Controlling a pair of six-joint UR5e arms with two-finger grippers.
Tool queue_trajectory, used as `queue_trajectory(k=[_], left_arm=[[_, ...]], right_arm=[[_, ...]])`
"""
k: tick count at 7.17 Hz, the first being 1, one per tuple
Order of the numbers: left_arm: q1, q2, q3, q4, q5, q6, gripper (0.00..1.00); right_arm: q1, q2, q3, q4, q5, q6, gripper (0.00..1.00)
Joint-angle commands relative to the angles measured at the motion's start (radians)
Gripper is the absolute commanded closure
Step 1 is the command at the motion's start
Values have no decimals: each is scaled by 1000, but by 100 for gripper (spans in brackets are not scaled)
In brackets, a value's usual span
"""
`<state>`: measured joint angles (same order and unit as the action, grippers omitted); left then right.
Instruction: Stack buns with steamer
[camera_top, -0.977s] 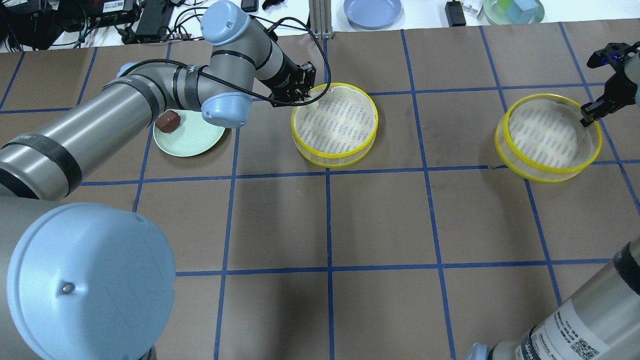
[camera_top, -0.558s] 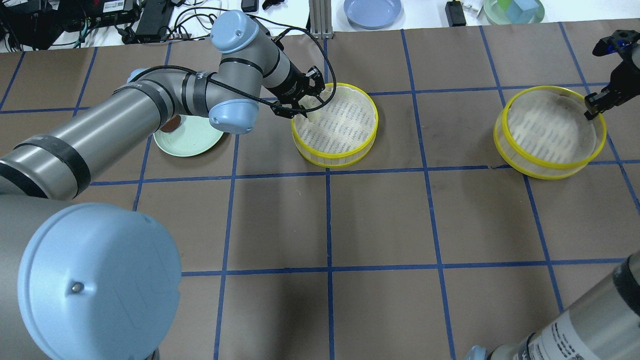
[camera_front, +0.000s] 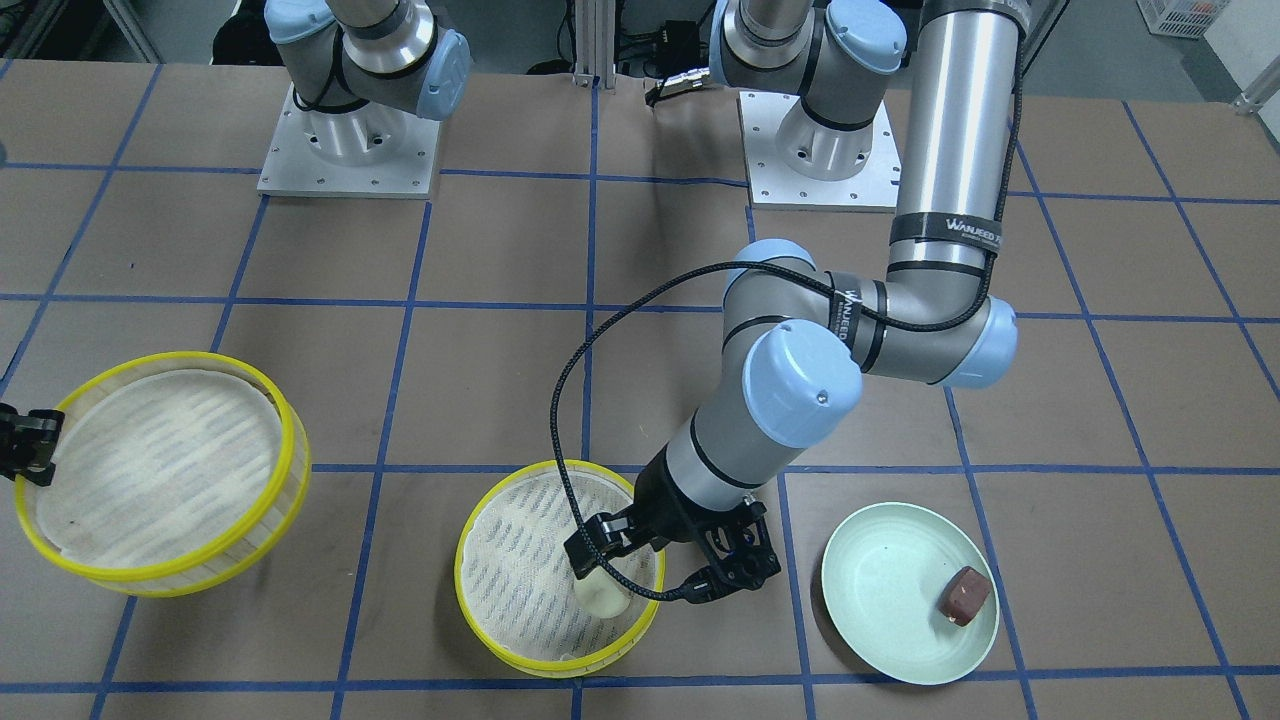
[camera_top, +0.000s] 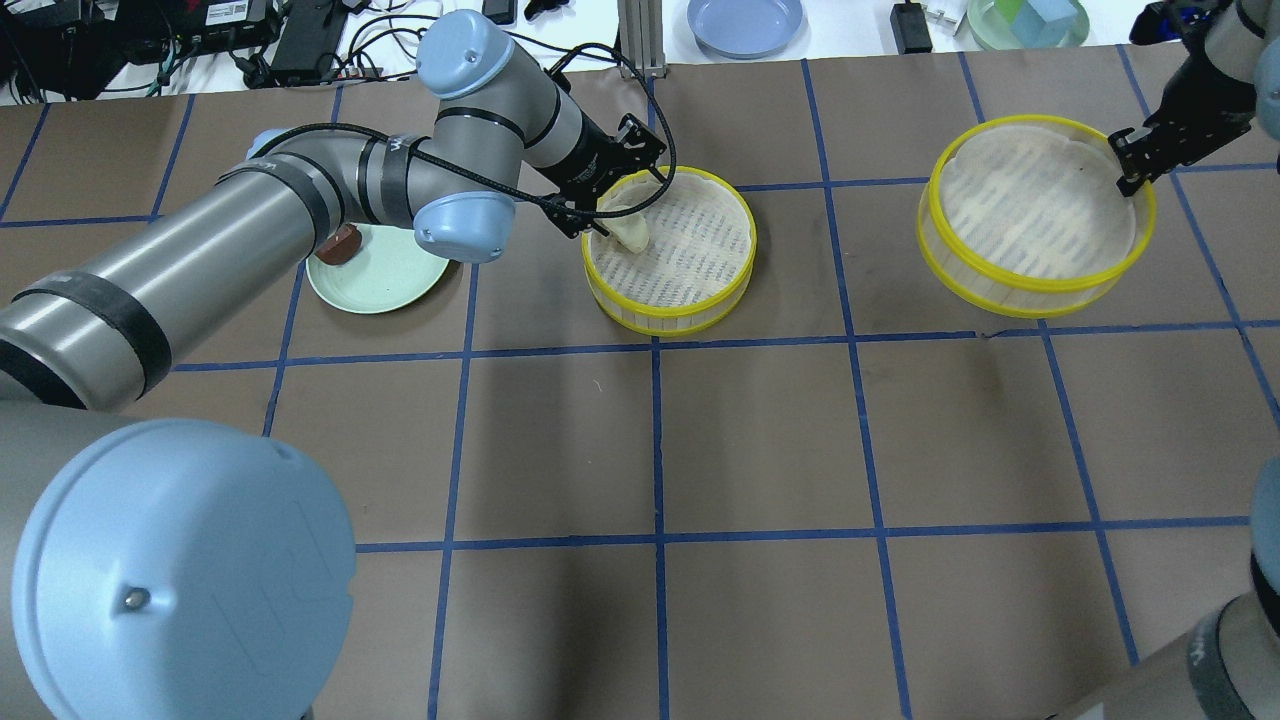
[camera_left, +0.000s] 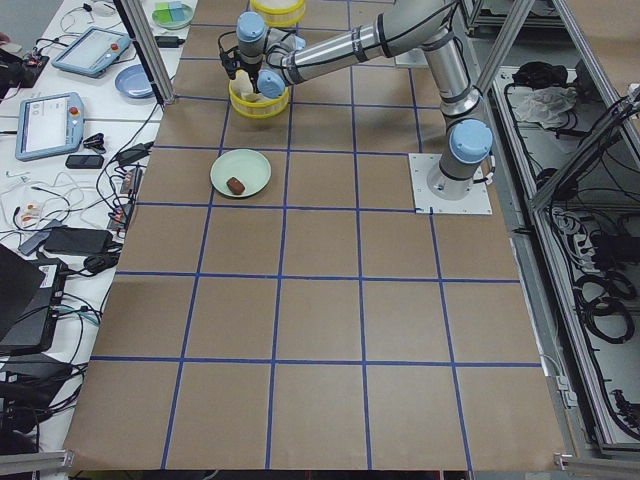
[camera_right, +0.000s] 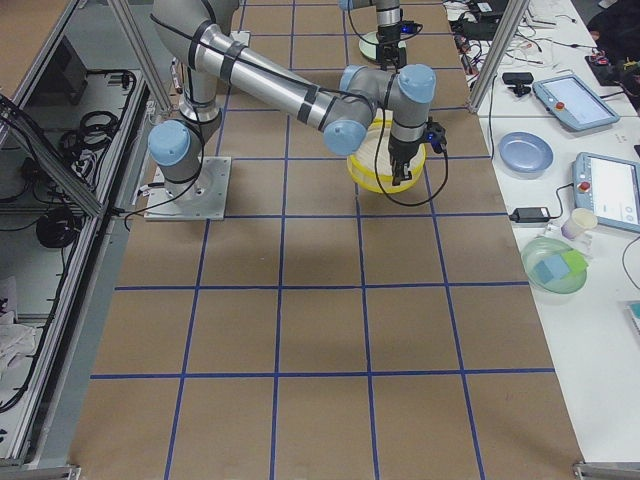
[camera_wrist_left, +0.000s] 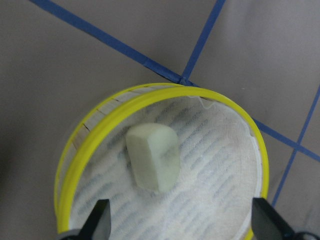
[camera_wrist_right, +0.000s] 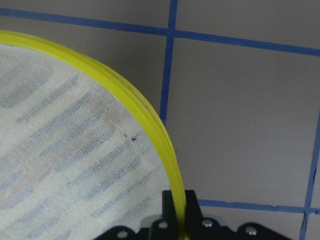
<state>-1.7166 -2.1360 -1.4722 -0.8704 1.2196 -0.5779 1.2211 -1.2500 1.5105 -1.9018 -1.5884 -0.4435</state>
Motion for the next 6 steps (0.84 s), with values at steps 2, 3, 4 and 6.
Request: queue_trajectory(k=[2, 3, 4, 6], left_arm=[[153, 74, 20, -139, 171, 536, 0], [187, 74, -2, -142, 310, 723, 0], [201, 56, -38, -128, 460, 856, 0], [282, 32, -103, -6, 492, 1017, 0]], right_arm=[[288, 4, -1, -6, 48, 443, 100], [379, 24, -12, -32, 45, 580, 100], [434, 52, -15, -43, 36, 686, 100], [515, 108, -15, -136, 18, 831, 100]])
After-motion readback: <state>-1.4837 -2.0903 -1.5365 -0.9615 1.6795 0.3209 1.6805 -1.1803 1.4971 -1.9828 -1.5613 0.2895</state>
